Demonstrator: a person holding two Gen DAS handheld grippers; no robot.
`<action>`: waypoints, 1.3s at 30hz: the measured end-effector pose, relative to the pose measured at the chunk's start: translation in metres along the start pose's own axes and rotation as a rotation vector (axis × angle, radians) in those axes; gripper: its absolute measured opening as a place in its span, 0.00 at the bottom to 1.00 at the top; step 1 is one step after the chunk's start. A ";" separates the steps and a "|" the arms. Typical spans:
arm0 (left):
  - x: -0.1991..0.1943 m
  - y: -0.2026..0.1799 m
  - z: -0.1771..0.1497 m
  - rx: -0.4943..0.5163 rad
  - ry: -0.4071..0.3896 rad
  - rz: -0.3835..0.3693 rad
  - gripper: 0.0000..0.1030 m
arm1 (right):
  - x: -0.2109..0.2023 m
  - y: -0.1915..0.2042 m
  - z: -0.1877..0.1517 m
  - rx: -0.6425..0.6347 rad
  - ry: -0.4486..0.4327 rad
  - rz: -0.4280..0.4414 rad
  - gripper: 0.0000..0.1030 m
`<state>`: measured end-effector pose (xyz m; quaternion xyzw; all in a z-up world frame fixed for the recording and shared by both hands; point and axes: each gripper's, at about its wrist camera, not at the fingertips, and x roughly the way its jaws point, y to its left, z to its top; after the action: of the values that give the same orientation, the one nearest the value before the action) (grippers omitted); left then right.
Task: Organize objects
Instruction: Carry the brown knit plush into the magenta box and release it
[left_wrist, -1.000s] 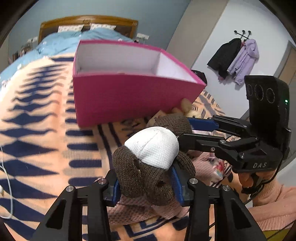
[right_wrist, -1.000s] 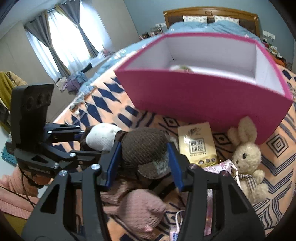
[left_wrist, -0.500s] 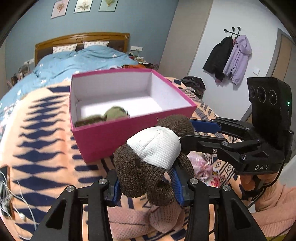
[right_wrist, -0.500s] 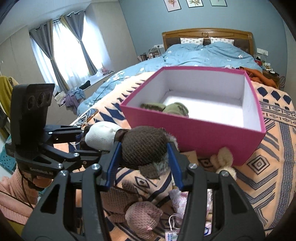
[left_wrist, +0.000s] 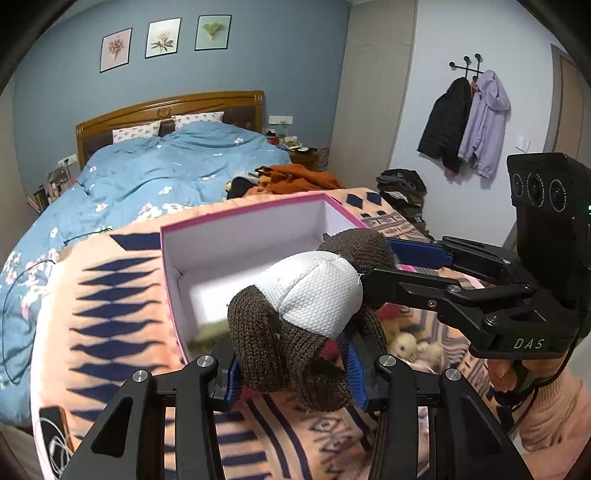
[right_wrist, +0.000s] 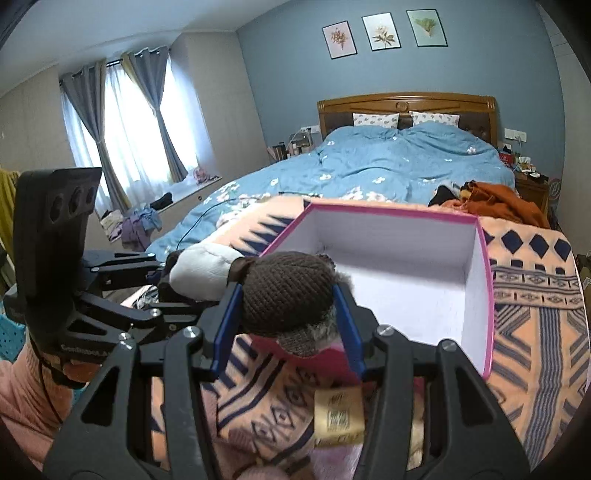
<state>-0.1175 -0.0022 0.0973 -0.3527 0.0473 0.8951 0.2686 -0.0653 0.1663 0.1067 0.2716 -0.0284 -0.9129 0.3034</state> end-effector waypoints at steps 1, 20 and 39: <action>0.004 0.002 0.004 0.005 -0.003 0.008 0.44 | 0.003 -0.003 0.003 0.001 0.001 -0.002 0.51; 0.100 0.054 0.031 -0.091 0.144 0.100 0.44 | 0.096 -0.059 0.037 0.087 0.133 -0.084 0.51; 0.097 0.068 0.025 -0.117 0.064 0.334 0.62 | 0.115 -0.068 0.025 0.128 0.189 -0.113 0.51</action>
<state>-0.2264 -0.0099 0.0445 -0.3831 0.0616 0.9169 0.0937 -0.1923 0.1535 0.0582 0.3762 -0.0426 -0.8953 0.2347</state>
